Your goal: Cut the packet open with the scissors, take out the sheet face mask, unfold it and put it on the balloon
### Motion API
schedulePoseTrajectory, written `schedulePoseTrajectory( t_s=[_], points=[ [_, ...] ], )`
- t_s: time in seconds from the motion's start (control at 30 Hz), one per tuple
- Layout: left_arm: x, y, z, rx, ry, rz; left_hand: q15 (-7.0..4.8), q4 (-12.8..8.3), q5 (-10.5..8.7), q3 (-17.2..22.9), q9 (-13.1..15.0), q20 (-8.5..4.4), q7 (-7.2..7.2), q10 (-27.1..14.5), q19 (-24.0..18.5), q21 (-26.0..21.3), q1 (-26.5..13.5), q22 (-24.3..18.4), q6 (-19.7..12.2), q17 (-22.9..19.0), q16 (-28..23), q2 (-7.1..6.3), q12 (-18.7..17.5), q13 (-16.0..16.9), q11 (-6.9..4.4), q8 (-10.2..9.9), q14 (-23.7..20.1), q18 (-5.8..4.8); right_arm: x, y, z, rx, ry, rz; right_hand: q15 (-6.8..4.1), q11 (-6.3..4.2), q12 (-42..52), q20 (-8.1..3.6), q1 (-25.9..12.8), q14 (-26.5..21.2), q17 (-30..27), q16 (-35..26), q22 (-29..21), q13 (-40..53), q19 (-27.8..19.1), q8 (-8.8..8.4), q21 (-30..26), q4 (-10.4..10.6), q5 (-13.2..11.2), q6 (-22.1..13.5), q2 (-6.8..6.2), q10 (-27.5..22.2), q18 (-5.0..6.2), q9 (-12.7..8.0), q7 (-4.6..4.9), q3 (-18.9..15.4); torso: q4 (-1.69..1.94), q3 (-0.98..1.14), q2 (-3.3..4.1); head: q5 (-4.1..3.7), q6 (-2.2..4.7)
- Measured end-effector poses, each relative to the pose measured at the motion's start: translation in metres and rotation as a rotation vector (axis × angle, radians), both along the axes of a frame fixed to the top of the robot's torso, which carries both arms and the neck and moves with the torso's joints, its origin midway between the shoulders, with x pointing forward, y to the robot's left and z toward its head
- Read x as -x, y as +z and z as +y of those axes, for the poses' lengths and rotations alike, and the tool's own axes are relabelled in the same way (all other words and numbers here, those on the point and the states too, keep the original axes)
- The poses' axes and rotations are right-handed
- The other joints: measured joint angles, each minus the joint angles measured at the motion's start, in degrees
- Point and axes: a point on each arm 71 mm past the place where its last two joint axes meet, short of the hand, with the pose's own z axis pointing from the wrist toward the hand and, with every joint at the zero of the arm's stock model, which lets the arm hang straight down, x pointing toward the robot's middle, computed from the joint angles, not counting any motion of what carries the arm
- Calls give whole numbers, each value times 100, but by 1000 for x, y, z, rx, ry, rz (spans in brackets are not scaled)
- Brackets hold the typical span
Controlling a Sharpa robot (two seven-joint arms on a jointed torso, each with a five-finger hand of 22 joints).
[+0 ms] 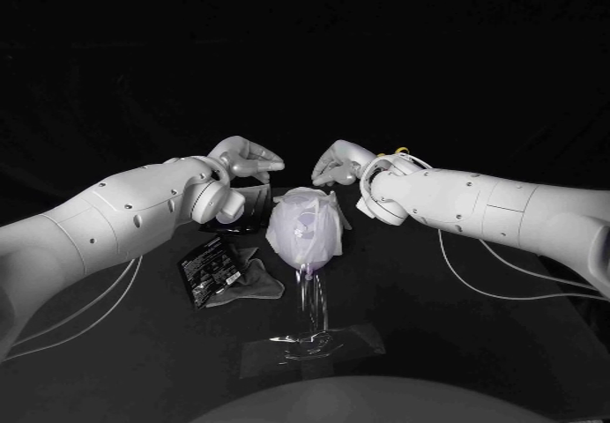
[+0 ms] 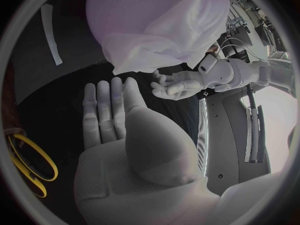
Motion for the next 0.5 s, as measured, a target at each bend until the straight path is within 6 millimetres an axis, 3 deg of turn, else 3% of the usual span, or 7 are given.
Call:
schedulePoseTrajectory(
  t_s=[0.03, 0.07, 0.13, 0.2, 0.3, 0.4, 0.5],
  points=[
    [1, 1, 0, 9, -5, -8, 43, 25, 0, -25, -11, 61, -11, -23, -155, -260, 31, -156, -11, -110, -258, -40, -48, -3, 23, -27, -79, -39, 0, 1, -2, -9, -3, -9, 47, 62, -93, 28, -62, -47, -28, -56, -6, -51, -28, -93, -6, 45, 0, -119, 27, -95, -4, -62, 59, -73, -3, 1, -2, 0, 7],
    [3, 2, 1, 20, -14, -19, 107, 78, 0, -47, -26, 118, -18, -51, -410, -640, 38, -387, -18, -280, -668, -66, -130, -9, 59, -30, -240, -159, 1, 3, -5, -24, -8, -22, 97, 121, -194, 57, -154, -97, -64, -133, -23, -105, -57, -178, -42, 95, 0, -230, 37, -187, -6, -116, 115, -164, -4, 1, -3, 0, 17],
    [6, 5, 2, 39, -28, -38, 184, 129, 0, -79, -64, 163, -17, 15, -553, -1284, 73, -839, -18, -481, -1435, -99, -353, -9, 137, -61, -224, -260, 3, 6, -10, -58, -13, -42, 191, 215, -394, 141, -250, -190, -199, -406, -118, -230, -213, -305, -187, 186, 0, -346, 77, -311, -9, -205, 191, -332, -8, 3, -3, 0, 32],
    [10, 7, 4, 60, -44, -61, 212, 197, 0, -86, -95, 158, -16, 132, -512, -1690, 58, -1167, -16, -495, -2073, -113, -600, -15, 165, -71, -26, -261, 7, 9, -16, -105, -16, -64, 237, 268, -513, 191, -254, -237, -305, -629, -214, -290, -405, -359, -315, 234, 0, -371, 81, -364, -11, -255, 216, -407, -11, 4, -3, 0, 47],
    [15, 10, 7, 83, -62, -90, 174, 221, 0, -94, -149, 184, 28, 349, -381, -2127, 85, -1540, 1, -507, -2830, -140, -943, -15, 115, -109, 260, -261, 13, 15, -23, -168, -13, -89, 332, 312, -722, 313, -254, -208, -533, -1158, -480, -301, -832, -448, -334, 306, 0, -367, 81, -378, -37, -342, 272, -399, -18, 6, -2, -4, 68],
    [18, 13, 10, 98, -74, -114, 167, 224, 0, -90, -172, 181, 111, 385, -302, -2299, 134, -1699, 5, -507, -3185, -188, -1148, -14, 93, -109, 338, -261, 22, 21, -31, -227, -7, -105, 363, 380, -934, 405, -226, -238, -703, -1618, -703, -301, -1076, -527, -334, 346, 0, -382, 56, -433, -39, -423, 316, -360, -19, 9, 1, -4, 88],
    [18, 13, 13, 97, -76, -127, 192, 288, 0, -129, -193, 174, 136, 422, -208, -2433, 41, -1828, 7, -505, -3484, -194, -1300, -14, 103, -109, 416, -261, 31, 24, -38, -270, -6, -108, 383, 431, -1047, 422, -198, -258, -776, -1819, -796, -301, -1101, -562, -334, 346, 0, -417, 59, -484, -41, -465, 351, -360, -19, 10, 1, -8, 115]
  ],
)
